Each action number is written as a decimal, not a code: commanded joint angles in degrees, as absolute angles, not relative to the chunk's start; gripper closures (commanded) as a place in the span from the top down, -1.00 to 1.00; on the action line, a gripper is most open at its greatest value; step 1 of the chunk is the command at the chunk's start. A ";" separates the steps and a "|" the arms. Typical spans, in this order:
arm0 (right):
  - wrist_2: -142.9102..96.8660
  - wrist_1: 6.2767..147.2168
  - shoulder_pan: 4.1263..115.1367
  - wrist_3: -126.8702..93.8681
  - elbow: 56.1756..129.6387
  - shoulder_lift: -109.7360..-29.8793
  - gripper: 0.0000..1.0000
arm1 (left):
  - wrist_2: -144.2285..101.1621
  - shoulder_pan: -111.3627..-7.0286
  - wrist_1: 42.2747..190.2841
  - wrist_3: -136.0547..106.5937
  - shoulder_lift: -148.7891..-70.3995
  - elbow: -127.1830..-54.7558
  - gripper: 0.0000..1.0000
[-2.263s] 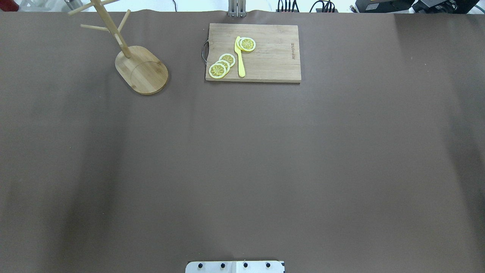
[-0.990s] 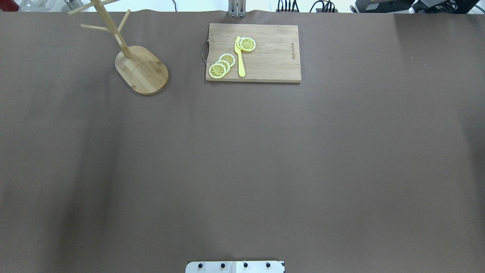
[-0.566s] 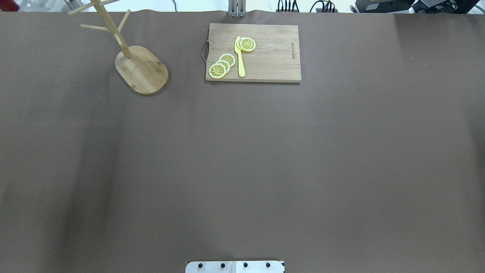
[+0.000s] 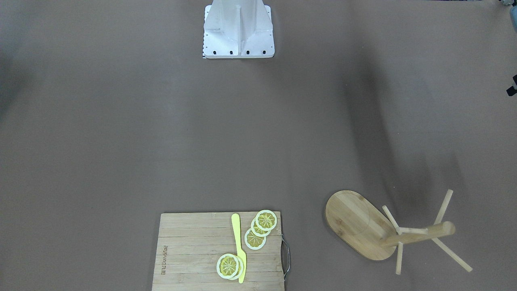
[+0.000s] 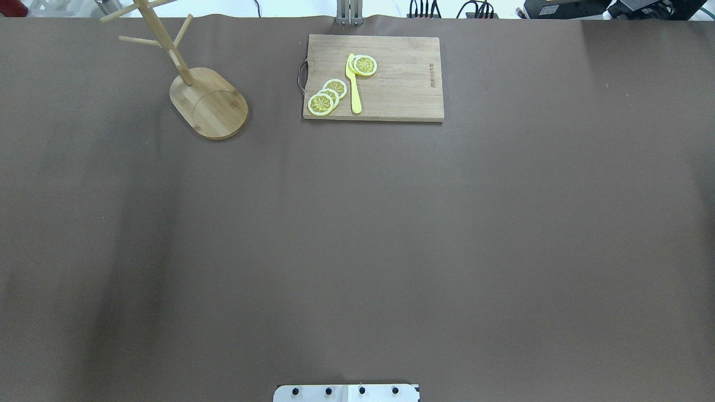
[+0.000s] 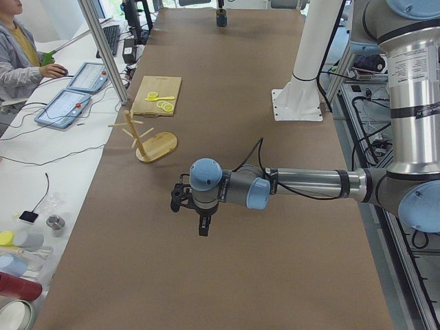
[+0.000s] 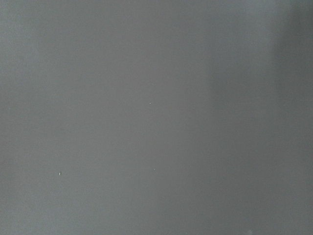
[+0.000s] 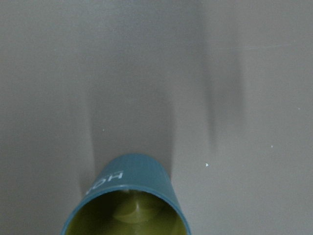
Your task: Hang cup on storage rack
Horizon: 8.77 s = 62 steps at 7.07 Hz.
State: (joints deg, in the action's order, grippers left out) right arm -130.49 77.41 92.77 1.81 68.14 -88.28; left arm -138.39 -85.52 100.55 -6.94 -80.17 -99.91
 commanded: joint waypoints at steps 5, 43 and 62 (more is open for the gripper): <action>-130.52 76.55 92.81 1.23 65.48 -87.36 0.28 | -138.52 -85.43 100.55 -6.94 -80.07 -99.93 0.96; -123.83 77.17 40.40 -76.82 104.13 -60.43 1.00 | -147.13 -81.67 123.25 -13.31 -83.47 -98.88 0.96; -139.13 76.99 74.18 -17.68 91.76 -86.39 1.00 | -83.35 -16.98 160.84 -38.59 -106.07 -94.15 0.93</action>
State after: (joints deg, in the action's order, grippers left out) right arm -139.09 76.98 73.80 -18.67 91.85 -86.06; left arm -88.06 -19.98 160.89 -39.35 -104.40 -95.96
